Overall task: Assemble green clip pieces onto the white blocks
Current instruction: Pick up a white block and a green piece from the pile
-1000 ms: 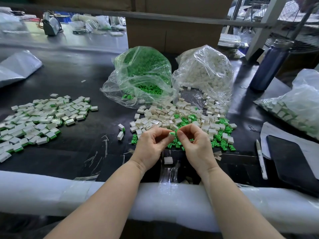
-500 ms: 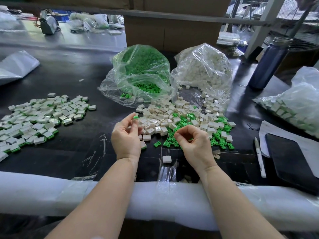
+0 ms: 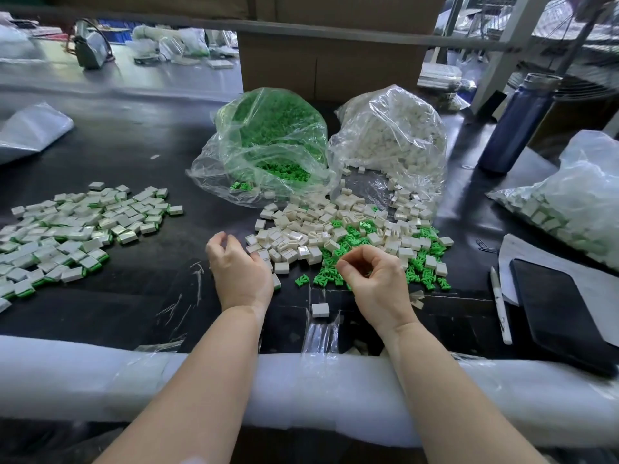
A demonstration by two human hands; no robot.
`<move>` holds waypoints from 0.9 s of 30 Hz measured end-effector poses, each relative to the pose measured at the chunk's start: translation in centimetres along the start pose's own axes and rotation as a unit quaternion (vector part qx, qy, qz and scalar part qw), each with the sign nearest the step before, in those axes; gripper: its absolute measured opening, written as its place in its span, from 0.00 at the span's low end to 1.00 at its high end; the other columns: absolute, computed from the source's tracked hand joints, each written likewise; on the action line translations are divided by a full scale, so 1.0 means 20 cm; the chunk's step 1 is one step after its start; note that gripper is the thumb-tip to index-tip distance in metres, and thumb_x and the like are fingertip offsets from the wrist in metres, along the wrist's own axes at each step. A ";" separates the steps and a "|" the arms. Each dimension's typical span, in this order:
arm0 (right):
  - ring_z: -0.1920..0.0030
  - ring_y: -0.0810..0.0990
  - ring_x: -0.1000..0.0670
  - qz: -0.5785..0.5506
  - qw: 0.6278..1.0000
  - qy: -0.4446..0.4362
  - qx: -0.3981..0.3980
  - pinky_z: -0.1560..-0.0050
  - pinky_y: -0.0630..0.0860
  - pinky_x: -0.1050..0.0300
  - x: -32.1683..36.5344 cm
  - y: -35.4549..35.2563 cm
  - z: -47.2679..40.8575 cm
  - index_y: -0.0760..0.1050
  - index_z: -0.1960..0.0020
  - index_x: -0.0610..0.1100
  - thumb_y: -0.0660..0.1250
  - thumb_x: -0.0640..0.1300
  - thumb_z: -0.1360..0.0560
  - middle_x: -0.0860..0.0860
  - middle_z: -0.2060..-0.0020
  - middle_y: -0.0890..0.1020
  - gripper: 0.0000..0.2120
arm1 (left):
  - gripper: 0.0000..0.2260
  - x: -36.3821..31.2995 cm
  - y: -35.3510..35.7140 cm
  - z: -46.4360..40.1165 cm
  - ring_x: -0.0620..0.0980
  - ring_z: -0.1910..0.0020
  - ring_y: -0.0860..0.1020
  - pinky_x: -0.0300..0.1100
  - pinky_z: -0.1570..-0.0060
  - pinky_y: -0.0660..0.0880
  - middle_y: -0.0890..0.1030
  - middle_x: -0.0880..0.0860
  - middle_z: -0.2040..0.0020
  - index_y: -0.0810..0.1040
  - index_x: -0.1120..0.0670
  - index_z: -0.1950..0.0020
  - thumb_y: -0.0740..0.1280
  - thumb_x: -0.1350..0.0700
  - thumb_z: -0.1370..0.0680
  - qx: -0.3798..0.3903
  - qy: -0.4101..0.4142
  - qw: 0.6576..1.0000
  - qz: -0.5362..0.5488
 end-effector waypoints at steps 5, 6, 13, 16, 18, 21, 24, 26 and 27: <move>0.59 0.78 0.50 0.065 0.998 0.000 0.000 0.54 0.77 0.57 -0.01 0.01 0.00 0.78 0.61 0.47 0.71 0.39 0.28 0.55 0.66 0.79 0.05 | 0.18 -0.05 0.00 0.03 0.56 0.28 0.59 0.48 0.29 0.57 0.62 0.57 0.28 0.70 0.61 0.32 0.63 0.61 0.22 0.000 0.060 0.998 -0.019; 0.59 0.78 0.51 0.082 0.997 -0.005 0.003 0.53 0.77 0.56 0.00 0.01 0.00 0.79 0.60 0.46 0.70 0.39 0.28 0.55 0.65 0.79 0.04 | 0.16 -0.06 -0.01 0.04 0.56 0.31 0.62 0.50 0.30 0.58 0.66 0.56 0.32 0.75 0.59 0.37 0.66 0.60 0.24 -0.017 0.077 0.996 -0.035; 0.56 0.73 0.54 0.202 0.974 -0.095 0.030 0.40 0.68 0.49 0.05 0.06 0.02 0.82 0.56 0.44 0.71 0.40 0.28 0.54 0.60 0.77 0.02 | 0.05 -0.08 0.01 0.08 0.54 0.43 0.67 0.49 0.40 0.58 0.73 0.51 0.46 0.82 0.50 0.54 0.68 0.53 0.28 -0.029 0.096 0.979 -0.176; 0.50 0.73 0.54 0.252 0.959 -0.121 0.050 0.44 0.58 0.61 0.06 0.09 0.02 0.82 0.49 0.49 0.71 0.47 0.28 0.57 0.57 0.73 0.09 | 0.06 -0.08 0.02 0.09 0.53 0.43 0.67 0.48 0.41 0.57 0.73 0.50 0.46 0.81 0.49 0.53 0.69 0.51 0.28 -0.030 0.103 0.975 -0.196; 0.46 0.71 0.54 0.290 0.946 -0.125 0.072 0.49 0.53 0.65 0.06 0.11 0.02 0.81 0.44 0.52 0.69 0.51 0.27 0.58 0.55 0.69 0.12 | 0.08 -0.08 0.03 0.09 0.52 0.43 0.67 0.48 0.41 0.56 0.72 0.49 0.46 0.80 0.48 0.51 0.69 0.49 0.28 -0.023 0.104 0.973 -0.204; 0.45 0.69 0.54 0.327 0.932 -0.128 0.086 0.52 0.51 0.64 0.05 0.13 0.02 0.80 0.43 0.54 0.67 0.51 0.26 0.58 0.54 0.68 0.12 | 0.11 -0.07 0.04 0.08 0.52 0.42 0.67 0.48 0.41 0.56 0.73 0.49 0.45 0.80 0.46 0.48 0.69 0.45 0.28 -0.008 0.111 0.970 -0.214; 0.46 0.71 0.53 0.330 0.930 -0.137 0.083 0.53 0.51 0.62 0.05 0.13 0.02 0.81 0.45 0.52 0.67 0.50 0.25 0.56 0.53 0.74 0.10 | 0.11 -0.08 0.05 0.09 0.51 0.43 0.67 0.47 0.43 0.55 0.74 0.48 0.46 0.80 0.45 0.49 0.69 0.43 0.28 0.000 0.124 0.968 -0.219; 0.46 0.72 0.51 0.329 0.930 -0.142 0.080 0.53 0.52 0.61 0.05 0.13 0.02 0.82 0.47 0.50 0.66 0.49 0.24 0.54 0.52 0.77 0.09 | 0.10 -0.09 0.06 0.09 0.51 0.44 0.68 0.46 0.44 0.54 0.75 0.47 0.48 0.79 0.45 0.52 0.69 0.42 0.29 0.004 0.132 0.966 -0.222; 0.47 0.72 0.51 0.330 0.930 -0.142 0.079 0.53 0.52 0.61 0.05 0.13 0.02 0.82 0.47 0.49 0.65 0.49 0.24 0.53 0.52 0.77 0.09 | 0.10 -0.09 0.06 0.09 0.51 0.44 0.68 0.45 0.45 0.54 0.75 0.47 0.49 0.79 0.45 0.53 0.70 0.42 0.29 0.005 0.136 0.965 -0.225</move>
Point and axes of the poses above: each hand's wrist, its own z-axis away from the middle knuckle, its own y-axis out of the palm, x = y × z, the point moved 7 cm from there along -z, towards the middle knuckle
